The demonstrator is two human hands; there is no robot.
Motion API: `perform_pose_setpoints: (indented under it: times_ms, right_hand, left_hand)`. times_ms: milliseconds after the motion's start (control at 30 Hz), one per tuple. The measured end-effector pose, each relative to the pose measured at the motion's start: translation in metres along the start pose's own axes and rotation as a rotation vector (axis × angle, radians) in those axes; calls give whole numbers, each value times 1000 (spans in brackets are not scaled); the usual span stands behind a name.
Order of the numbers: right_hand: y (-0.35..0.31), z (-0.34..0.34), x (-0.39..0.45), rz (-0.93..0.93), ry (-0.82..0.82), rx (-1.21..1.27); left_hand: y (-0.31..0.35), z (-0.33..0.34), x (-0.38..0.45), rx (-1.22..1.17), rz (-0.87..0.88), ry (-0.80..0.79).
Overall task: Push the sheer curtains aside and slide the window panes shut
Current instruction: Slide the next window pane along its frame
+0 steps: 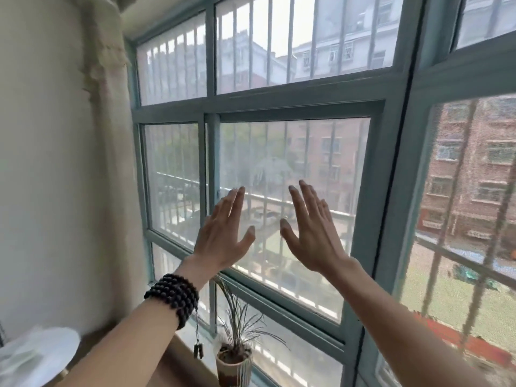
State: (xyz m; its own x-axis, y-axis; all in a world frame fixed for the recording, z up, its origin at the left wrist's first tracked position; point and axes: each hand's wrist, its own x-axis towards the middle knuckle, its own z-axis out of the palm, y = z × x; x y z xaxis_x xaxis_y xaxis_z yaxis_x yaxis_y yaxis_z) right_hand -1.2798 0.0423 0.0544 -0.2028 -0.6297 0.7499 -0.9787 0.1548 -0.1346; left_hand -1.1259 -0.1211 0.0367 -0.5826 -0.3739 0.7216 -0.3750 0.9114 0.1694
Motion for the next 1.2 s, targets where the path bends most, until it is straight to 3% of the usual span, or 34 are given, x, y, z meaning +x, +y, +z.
perform_pose_setpoints:
  times_ms: [800, 1200]
  right_hand:
    - [102, 209, 207, -191, -87, 224]
    - [102, 334, 324, -197, -92, 116]
  left_hand:
    - [-163, 116, 149, 124, -246, 58]
    - [-308, 165, 227, 122, -221, 38]
